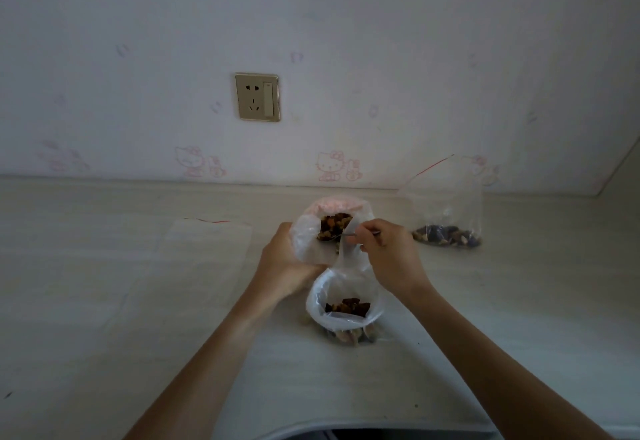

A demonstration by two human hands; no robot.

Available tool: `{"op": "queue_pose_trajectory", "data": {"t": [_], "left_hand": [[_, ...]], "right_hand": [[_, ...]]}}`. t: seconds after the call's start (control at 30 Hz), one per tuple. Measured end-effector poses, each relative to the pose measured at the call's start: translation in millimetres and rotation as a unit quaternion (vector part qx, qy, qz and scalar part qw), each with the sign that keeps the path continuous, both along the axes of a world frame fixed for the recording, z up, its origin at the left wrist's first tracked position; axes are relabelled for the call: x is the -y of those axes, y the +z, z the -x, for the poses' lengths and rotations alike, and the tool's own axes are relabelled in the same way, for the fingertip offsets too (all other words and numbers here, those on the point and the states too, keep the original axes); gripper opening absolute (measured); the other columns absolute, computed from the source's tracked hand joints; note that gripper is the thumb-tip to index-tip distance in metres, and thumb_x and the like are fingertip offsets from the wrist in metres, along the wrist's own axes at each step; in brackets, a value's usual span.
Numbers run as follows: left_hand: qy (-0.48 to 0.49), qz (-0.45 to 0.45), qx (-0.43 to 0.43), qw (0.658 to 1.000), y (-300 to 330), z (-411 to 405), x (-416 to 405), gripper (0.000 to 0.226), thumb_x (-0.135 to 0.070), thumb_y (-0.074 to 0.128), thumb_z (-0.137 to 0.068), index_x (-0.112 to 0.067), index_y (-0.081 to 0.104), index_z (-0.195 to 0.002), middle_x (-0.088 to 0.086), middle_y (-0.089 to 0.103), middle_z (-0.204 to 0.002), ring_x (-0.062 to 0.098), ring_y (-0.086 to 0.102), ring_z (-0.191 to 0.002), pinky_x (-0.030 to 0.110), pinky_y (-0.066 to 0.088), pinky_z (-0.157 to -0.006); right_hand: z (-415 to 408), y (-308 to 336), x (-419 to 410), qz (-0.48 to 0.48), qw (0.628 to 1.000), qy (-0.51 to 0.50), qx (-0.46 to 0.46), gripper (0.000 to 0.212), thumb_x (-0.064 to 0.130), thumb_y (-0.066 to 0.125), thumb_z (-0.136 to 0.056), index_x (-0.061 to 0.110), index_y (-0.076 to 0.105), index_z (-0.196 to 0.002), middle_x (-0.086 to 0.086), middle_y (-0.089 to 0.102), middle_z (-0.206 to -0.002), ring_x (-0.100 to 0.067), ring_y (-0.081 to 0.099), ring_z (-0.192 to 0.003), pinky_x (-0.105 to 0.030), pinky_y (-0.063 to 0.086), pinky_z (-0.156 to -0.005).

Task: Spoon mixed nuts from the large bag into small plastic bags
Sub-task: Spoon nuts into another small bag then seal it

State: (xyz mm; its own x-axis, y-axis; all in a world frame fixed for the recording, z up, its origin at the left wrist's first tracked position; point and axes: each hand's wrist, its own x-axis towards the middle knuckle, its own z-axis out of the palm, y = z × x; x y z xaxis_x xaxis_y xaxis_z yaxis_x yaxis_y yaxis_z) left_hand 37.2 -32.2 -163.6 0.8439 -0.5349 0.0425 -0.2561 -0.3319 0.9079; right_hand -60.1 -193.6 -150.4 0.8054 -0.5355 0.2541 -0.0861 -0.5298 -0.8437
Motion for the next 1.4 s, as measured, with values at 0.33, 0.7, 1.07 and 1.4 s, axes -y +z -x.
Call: {"op": "queue_pose_trajectory", "data": {"t": [0.33,0.7,1.07,1.4], "left_hand": [[0.081,0.052,-0.005,0.995,-0.4,0.7,3.0,0.059,-0.068,0.043,-0.099,-0.02,0.067,-0.123,-0.001,0.073,-0.105,0.016,0.07,-0.1,0.03,0.052,-0.083],[0.086,0.065,-0.009,0.994,0.7,-1.9,3.4,0.046,-0.053,0.043,-0.105,-0.017,0.07,-0.114,0.003,0.075,-0.101,0.016,0.071,-0.096,0.044,0.056,-0.096],[0.118,0.06,-0.026,0.991,-1.3,-6.5,-13.6,0.05,-0.064,0.062,-0.092,-0.025,0.061,-0.125,-0.007,0.069,-0.113,0.013,0.07,-0.098,0.041,0.061,-0.087],[0.118,-0.012,0.01,0.993,-0.3,31.5,-48.7,0.043,-0.06,0.062,-0.094,-0.017,0.066,-0.089,-0.001,0.074,-0.071,0.004,0.067,-0.063,0.026,0.045,-0.061]], "right_hand": [[-1.6,-11.7,16.5,-0.142,0.99,0.0,0.023,0.016,0.011,0.057,-0.104,0.015,0.072,-0.1,0.004,0.081,-0.086,-0.007,0.075,-0.087,-0.024,0.06,-0.074],[3.1,-11.6,21.4,-0.216,0.976,0.008,0.038,0.014,0.015,0.057,-0.105,0.014,0.071,-0.107,0.002,0.081,-0.091,-0.01,0.076,-0.092,-0.027,0.061,-0.078],[23.5,22.9,27.6,-0.211,0.974,0.04,0.071,0.018,0.015,0.054,-0.106,0.01,0.071,-0.108,-0.003,0.081,-0.094,-0.015,0.077,-0.097,-0.029,0.062,-0.079],[98.7,37.0,26.5,-0.252,0.963,0.077,0.06,0.02,0.012,0.054,-0.105,0.002,0.071,-0.109,-0.015,0.08,-0.098,-0.026,0.077,-0.099,-0.038,0.064,-0.082]]}}
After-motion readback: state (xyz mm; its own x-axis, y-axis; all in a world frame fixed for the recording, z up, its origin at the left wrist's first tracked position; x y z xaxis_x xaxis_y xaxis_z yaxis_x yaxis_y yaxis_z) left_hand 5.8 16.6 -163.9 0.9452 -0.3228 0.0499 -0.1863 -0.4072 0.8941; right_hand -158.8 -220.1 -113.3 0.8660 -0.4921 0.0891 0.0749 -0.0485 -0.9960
